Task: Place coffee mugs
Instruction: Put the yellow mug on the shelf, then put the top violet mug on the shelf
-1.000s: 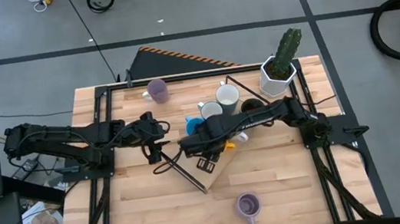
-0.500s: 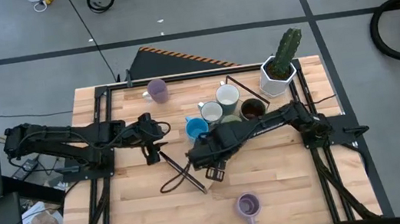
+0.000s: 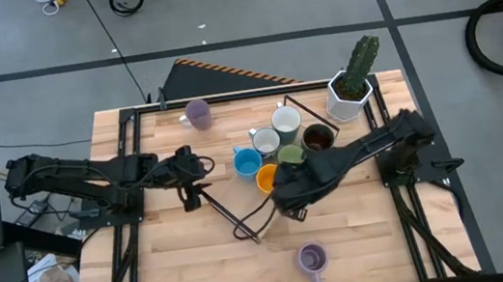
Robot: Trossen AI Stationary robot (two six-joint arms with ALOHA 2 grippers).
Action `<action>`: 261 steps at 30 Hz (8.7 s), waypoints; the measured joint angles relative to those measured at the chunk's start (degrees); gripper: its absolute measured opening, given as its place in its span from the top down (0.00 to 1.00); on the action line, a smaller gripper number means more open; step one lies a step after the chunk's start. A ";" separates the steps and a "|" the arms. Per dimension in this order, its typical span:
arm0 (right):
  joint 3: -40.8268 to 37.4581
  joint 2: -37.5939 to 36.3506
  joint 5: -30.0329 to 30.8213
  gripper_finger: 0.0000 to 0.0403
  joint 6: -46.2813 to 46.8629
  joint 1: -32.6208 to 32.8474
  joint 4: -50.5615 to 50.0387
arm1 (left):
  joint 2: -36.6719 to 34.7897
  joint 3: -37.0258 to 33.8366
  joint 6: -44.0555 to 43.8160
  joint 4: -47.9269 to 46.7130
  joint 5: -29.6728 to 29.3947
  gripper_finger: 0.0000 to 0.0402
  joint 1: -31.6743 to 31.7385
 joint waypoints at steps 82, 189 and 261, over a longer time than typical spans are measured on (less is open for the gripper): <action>-34.44 -11.16 9.54 0.66 11.35 2.10 44.27 | 0.00 0.02 -0.29 0.05 0.00 0.57 -0.83; -46.18 -35.73 16.01 0.60 -4.10 6.89 32.05 | 33.18 21.25 15.71 2.55 6.55 0.57 42.59; -46.20 -35.80 15.51 0.60 -8.57 6.92 37.30 | 25.86 33.05 29.01 -25.51 21.02 0.95 -1.68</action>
